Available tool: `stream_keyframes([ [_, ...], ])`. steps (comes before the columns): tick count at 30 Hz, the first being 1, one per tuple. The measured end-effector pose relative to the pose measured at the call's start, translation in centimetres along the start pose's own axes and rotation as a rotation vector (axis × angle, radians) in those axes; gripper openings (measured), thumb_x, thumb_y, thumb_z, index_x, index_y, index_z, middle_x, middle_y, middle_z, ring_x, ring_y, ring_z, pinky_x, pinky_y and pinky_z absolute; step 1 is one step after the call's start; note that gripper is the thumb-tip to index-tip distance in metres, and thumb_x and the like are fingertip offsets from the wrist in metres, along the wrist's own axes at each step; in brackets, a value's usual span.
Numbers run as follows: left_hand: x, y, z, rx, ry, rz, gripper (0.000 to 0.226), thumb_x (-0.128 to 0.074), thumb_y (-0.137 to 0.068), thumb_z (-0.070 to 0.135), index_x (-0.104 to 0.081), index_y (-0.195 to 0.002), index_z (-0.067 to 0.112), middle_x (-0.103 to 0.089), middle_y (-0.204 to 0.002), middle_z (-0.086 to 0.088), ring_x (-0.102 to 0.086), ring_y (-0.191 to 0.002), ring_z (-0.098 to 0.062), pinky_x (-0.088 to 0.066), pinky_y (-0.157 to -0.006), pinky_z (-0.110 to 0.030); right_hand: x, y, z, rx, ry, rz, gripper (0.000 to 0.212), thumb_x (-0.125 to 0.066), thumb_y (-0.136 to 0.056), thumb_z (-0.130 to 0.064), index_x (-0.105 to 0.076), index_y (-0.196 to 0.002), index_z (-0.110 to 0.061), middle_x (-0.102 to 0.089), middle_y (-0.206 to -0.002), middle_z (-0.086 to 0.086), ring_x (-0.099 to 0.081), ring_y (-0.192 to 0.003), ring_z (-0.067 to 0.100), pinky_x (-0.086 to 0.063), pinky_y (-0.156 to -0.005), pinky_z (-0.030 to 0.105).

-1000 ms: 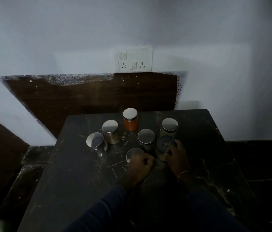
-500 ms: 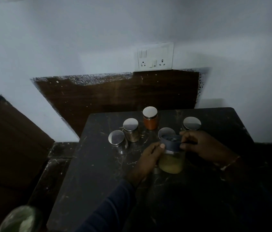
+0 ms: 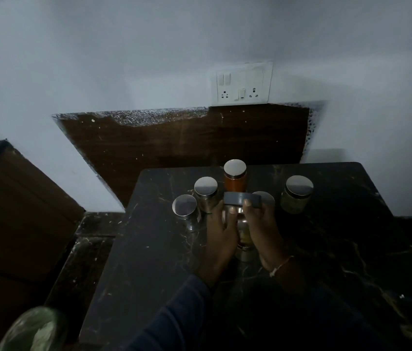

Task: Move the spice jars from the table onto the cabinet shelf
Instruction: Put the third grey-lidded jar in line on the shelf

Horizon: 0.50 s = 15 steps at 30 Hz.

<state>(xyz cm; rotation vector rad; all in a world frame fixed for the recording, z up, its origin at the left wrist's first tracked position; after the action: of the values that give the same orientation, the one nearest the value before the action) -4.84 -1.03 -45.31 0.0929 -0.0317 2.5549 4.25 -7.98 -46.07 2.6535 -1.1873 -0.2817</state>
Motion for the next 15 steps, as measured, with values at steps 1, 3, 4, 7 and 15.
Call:
stream_keyframes([
  [1,0.2,-0.2,0.0,-0.01,-0.038,0.002,0.034,-0.043,-0.101,0.035,-0.053,-0.13,0.022,-0.062,-0.123,0.0,-0.063,-0.109,-0.012,-0.054,-0.088,-0.033,-0.1,-0.1,-0.4,0.021,-0.001,0.008,0.032,-0.062,-0.088,-0.045,-0.045,-0.115,-0.045,-0.057,-0.102,-0.016,-0.061,-0.086,0.002,-0.047,-0.063,0.023],
  [3,0.9,-0.5,-0.3,0.04,0.009,0.025,0.031,-0.043,-0.101,0.031,-0.056,-0.129,0.024,-0.061,-0.124,0.0,-0.061,-0.112,-0.016,-0.053,-0.091,-0.04,0.2,-0.3,-0.7,0.012,-0.09,-0.025,0.029,-0.069,-0.081,-0.04,-0.052,-0.104,-0.043,-0.064,-0.099,-0.011,-0.066,-0.084,0.009,-0.052,-0.063,0.028],
  [4,1.5,-0.8,-0.3,0.066,0.057,0.043,0.027,-0.045,-0.101,0.028,-0.059,-0.124,0.025,-0.064,-0.12,0.0,-0.063,-0.109,-0.018,-0.055,-0.088,-0.04,0.2,-0.4,-0.6,-0.022,-0.159,-0.074,0.029,-0.069,-0.078,-0.041,-0.057,-0.103,-0.039,-0.068,-0.1,-0.003,-0.07,-0.084,0.016,-0.055,-0.064,0.033],
  [7,1.9,-1.2,-0.9,0.233,0.282,-0.023,0.027,-0.053,-0.097,0.034,-0.064,-0.117,0.021,-0.07,-0.114,-0.008,-0.068,-0.102,-0.024,-0.058,-0.077,-0.036,-0.3,-0.5,0.0,-0.12,-0.326,-0.227,0.044,-0.057,-0.084,-0.045,-0.061,-0.119,-0.018,-0.068,-0.115,0.016,-0.069,-0.101,0.033,-0.055,-0.087,0.051],
  [15,0.2,-0.8,-1.9,0.359,0.512,-0.151,0.043,-0.042,-0.101,0.026,-0.038,-0.145,0.026,-0.054,-0.139,-0.014,-0.059,-0.119,-0.032,-0.045,-0.101,-0.057,0.2,-2.2,1.4,-0.181,-0.331,-0.113,0.037,-0.034,-0.101,-0.045,-0.057,-0.117,-0.02,-0.07,-0.102,0.009,-0.071,-0.086,0.024,-0.054,-0.066,0.035],
])
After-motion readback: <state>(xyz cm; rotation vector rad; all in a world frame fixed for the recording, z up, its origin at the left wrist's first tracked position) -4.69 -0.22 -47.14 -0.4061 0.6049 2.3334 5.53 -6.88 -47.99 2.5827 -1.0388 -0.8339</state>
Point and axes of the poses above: each hand's wrist, its own y-axis away from the middle knuckle, its own x-axis out of the back of the hand, z = x × y, the point moved 7 cm from there along -y, towards the middle knuckle
